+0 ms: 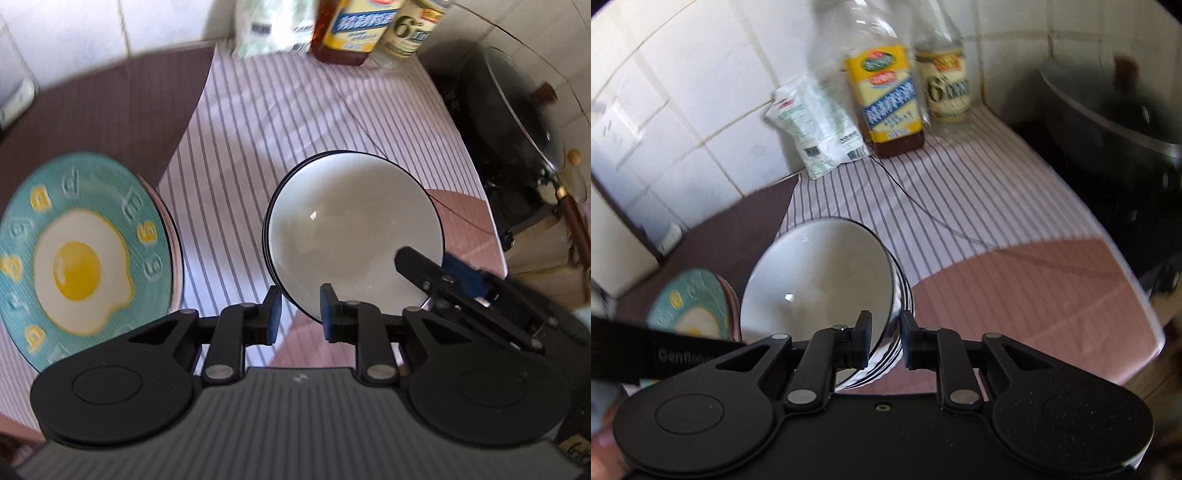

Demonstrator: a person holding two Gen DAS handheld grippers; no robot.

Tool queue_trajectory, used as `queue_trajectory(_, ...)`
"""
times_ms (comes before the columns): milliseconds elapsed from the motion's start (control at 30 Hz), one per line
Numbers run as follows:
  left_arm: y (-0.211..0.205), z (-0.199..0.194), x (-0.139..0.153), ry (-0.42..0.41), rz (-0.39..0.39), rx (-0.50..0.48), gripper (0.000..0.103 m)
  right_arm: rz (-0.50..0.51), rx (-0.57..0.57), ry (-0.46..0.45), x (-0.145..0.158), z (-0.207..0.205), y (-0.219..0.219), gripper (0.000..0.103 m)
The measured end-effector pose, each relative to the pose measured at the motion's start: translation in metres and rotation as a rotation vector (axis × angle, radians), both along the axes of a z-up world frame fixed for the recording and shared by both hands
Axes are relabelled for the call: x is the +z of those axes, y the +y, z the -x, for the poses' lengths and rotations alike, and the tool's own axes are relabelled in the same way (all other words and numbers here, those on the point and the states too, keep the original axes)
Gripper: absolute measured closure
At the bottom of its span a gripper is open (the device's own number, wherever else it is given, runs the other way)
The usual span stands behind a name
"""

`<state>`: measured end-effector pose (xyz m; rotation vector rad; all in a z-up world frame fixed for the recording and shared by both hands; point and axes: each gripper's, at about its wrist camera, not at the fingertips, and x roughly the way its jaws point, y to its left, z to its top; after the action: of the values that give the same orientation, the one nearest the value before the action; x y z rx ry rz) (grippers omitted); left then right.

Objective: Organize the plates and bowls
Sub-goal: 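Lower the bowl into the nested bowls and open both grippers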

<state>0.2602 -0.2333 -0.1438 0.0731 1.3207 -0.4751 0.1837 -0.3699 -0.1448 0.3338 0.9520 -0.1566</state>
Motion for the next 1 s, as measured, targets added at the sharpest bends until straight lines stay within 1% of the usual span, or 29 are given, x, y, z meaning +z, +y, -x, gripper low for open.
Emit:
queue_trajectory(33,-0.003,0.004,0.002,-0.033,-0.026,-0.025,0.081,0.014,0.019,-0.018,0.002,0.001,0.002,0.069)
queue_trajectory(100,-0.003,0.007,0.005,-0.067,-0.054,-0.034,0.075,0.016,0.036,-0.044,0.003,0.004,0.002,0.066)
queue_trajectory(200,0.004,0.009,0.009,-0.063,-0.013,-0.025,0.072,0.013,0.050,-0.072,0.005,0.010,0.000,0.066)
queue_trajectory(367,0.016,0.021,0.020,-0.086,0.014,-0.041,0.070,-0.025,0.063,-0.172,0.021,0.032,-0.005,0.066)
queue_trajectory(500,0.030,0.029,0.028,-0.090,0.074,-0.051,0.070,0.038,0.104,-0.224,0.038,0.051,0.001,0.066)
queue_trajectory(600,0.044,0.034,0.032,-0.092,0.142,-0.047,0.070,0.086,0.147,-0.255,0.050,0.065,0.007,0.065)
queue_trajectory(667,0.052,0.039,0.034,-0.103,0.186,-0.043,0.070,0.114,0.185,-0.279,0.055,0.074,0.014,0.062)
queue_trajectory(733,0.060,0.045,0.035,-0.132,0.224,-0.046,0.070,0.135,0.220,-0.304,0.057,0.083,0.020,0.057)
queue_trajectory(800,0.066,0.049,0.032,-0.157,0.251,-0.056,0.070,0.140,0.252,-0.332,0.057,0.090,0.026,0.054)
queue_trajectory(867,0.072,0.053,0.026,-0.173,0.273,-0.062,0.070,0.132,0.277,-0.350,0.053,0.095,0.030,0.049)
queue_trajectory(1000,0.079,0.059,0.015,-0.202,0.307,-0.080,0.069,0.144,0.306,-0.359,0.033,0.102,0.040,0.047)
